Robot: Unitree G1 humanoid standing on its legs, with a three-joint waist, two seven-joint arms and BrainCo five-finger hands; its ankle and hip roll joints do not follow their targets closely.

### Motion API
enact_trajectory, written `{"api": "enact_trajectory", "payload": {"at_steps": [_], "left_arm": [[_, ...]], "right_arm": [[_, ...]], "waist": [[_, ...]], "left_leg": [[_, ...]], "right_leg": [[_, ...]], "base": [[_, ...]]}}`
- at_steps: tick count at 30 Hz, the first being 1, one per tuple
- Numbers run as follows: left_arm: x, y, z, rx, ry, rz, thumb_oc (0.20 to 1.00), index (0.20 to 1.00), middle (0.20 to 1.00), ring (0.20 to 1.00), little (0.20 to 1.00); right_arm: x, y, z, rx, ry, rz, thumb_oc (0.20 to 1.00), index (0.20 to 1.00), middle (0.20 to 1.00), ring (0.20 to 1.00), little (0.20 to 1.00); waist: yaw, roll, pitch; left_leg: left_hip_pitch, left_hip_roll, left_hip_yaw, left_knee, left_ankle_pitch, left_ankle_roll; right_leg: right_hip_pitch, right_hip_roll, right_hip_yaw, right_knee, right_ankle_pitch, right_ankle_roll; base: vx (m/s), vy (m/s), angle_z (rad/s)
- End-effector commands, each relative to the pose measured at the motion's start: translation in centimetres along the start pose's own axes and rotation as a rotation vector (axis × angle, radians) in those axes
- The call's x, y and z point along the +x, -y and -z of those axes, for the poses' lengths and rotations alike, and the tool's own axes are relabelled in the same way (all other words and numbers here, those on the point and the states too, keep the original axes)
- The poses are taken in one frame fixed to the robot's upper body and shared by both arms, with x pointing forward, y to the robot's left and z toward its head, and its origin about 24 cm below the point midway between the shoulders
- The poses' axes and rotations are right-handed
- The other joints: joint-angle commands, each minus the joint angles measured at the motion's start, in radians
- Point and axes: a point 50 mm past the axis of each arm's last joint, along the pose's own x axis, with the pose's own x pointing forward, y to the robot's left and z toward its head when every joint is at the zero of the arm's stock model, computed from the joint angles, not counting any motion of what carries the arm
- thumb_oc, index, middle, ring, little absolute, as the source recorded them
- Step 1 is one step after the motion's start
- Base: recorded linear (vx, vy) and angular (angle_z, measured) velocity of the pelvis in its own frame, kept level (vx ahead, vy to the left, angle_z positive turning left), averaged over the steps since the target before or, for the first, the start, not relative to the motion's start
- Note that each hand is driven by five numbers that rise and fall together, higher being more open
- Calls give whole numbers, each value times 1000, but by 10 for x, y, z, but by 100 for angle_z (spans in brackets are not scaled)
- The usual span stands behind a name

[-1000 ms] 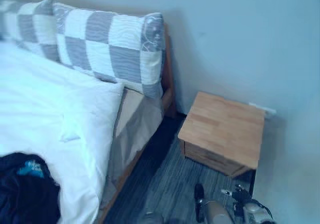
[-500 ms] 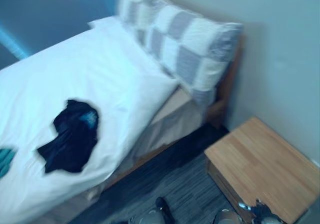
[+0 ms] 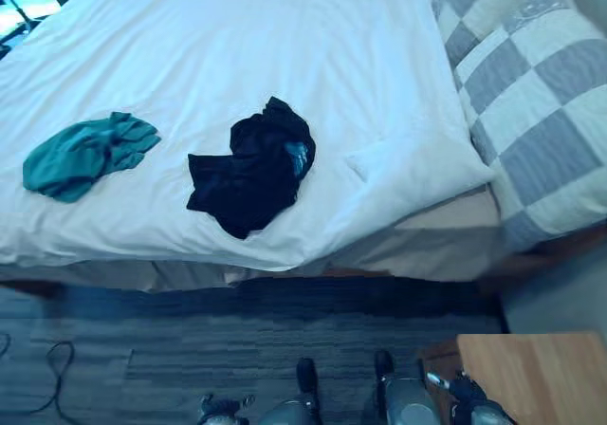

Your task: Tidy up the quilt and then pick up the clothes from the bed and put them into the laundry hamper.

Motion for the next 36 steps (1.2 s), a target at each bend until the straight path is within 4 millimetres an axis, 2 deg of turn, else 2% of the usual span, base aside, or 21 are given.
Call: {"api": "enact_trajectory", "payload": {"at_steps": [1,4,7,9,10,12,13,14,15,16,17,19,20,21,25,27,30,36], "left_arm": [[1,-2,-23,-9,64,-7,1000,1000,1000,1000,1000],[0,3,-20,4,62,-3,1000,1000,1000,1000,1000],[0,-1,-15,20,65,-10,1000,1000,1000,1000,1000],[1,-8,-12,29,68,-24,1000,1000,1000,1000,1000],[2,-14,-10,45,69,-40,1000,1000,1000,1000,1000],[2,-14,-9,45,69,-40,1000,1000,1000,1000,1000],[3,-25,-5,61,67,-68,1000,1000,1000,1000,1000],[4,-28,-5,61,67,-75,1000,1000,1000,1000,1000],[5,-37,-10,62,73,-85,1000,1000,1000,1000,1000],[6,-38,-11,62,74,-85,1000,1000,1000,1000,1000],[7,-44,-19,66,86,-90,1000,1000,1000,1000,1000],[8,-47,-25,70,89,-91,1000,1000,1000,1000,1000],[8,-48,-27,71,90,-91,1000,1000,1000,1000,1000],[9,-51,-32,79,92,-91,1000,1000,1000,1000,1000],[9,-51,-33,105,95,-79,1000,1000,1000,1000,1000],[9,-50,-34,125,96,-66,1000,1000,1000,1000,1000],[9,-51,-33,150,99,-55,1000,1000,1000,1000,1000],[9,-48,-40,214,149,-22,1000,1000,1000,1000,1000]], "right_arm": [[3,15,-32,71,112,28,1000,1000,1000,1000,1000],[2,16,-45,100,180,9,1000,1000,1000,1000,1000],[-5,13,-74,152,296,-15,1000,1000,1000,1000,1000],[-16,14,-101,107,430,-18,1000,1000,1000,1000,1000],[-26,17,-123,91,531,-21,1000,1000,1000,1000,1000],[-26,17,-123,91,531,-21,1000,1000,1000,1000,1000],[-52,28,-170,34,749,-18,1000,1000,1000,1000,1000],[-61,33,-185,11,805,-14,1000,1000,1000,1000,1000],[-83,44,-222,-54,928,-1,1000,1000,1000,1000,1000],[-84,44,-225,-63,939,-1,1000,1000,1000,1000,1000],[-111,49,-268,-128,1065,-6,1000,1000,1000,1000,1000],[-129,45,-298,-166,1140,9,1000,1000,1000,1000,1000],[-133,45,-305,-174,1155,18,1000,1000,1000,1000,1000],[-151,44,-334,-218,1203,70,1000,1000,1000,1000,1000],[-171,47,-370,-243,1231,129,1000,1000,1000,1000,1000],[-183,48,-396,-273,1229,184,1000,1000,1000,1000,1000],[-194,46,-419,-323,1227,248,1000,1000,1000,1000,1000],[-203,36,-443,-470,1221,339,1000,1000,1000,1000,1000]], "waist": [[-14,-33,46],[-9,-41,43],[-11,-58,36],[-12,-73,33],[-12,-83,32],[-12,-83,32],[-14,-100,33],[-14,-104,34],[-11,-110,47],[-11,-111,45],[-1,-114,59],[10,-117,71],[13,-118,74],[29,-121,88],[61,-122,109],[95,-120,126],[133,-117,148],[182,-103,188]], "left_leg": [[62,90,-19,63,-127,-53],[59,101,-15,66,-126,-60],[64,112,3,73,-130,-65],[64,115,10,78,-135,-65],[64,116,9,84,-141,-63],[64,116,9,84,-141,-63],[60,117,6,92,-150,-59],[57,118,8,94,-152,-59],[51,120,8,98,-156,-59],[47,120,8,97,-154,-59],[34,121,9,97,-153,-61],[24,122,8,97,-150,-63],[21,121,7,98,-150,-64],[8,121,0,99,-147,-66],[-11,118,-14,101,-141,-70],[-31,114,-26,105,-137,-75],[-55,109,-44,109,-133,-78],[-101,93,-82,119,-124,-81]], "right_leg": [[130,30,-47,-198,83,9],[140,32,-49,-208,81,4],[151,30,-63,-217,82,4],[152,30,-70,-222,87,8],[153,32,-67,-224,90,10],[153,32,-67,-225,90,10],[152,35,-63,-232,97,16],[149,34,-62,-234,99,19],[144,35,-59,-238,103,25],[140,34,-59,-239,105,25],[128,33,-60,-243,110,29],[122,32,-62,-246,113,30],[121,32,-63,-247,114,31],[116,31,-68,-249,116,31],[115,28,-83,-252,114,29],[114,27,-100,-256,111,26],[113,26,-117,-263,111,23],[98,31,-137,-270,109,14]], "base": [[92,-33,-29],[68,-30,-17],[94,-42,-1],[77,-61,2],[54,-57,-1],[42,-46,2],[53,-61,6],[42,-65,9],[0,0,0],[-40,2,0],[-38,9,-2],[-33,8,-2],[-43,-4,-10],[-44,-3,-8],[-20,4,8],[7,7,26],[9,3,27],[-18,19,24]]}}
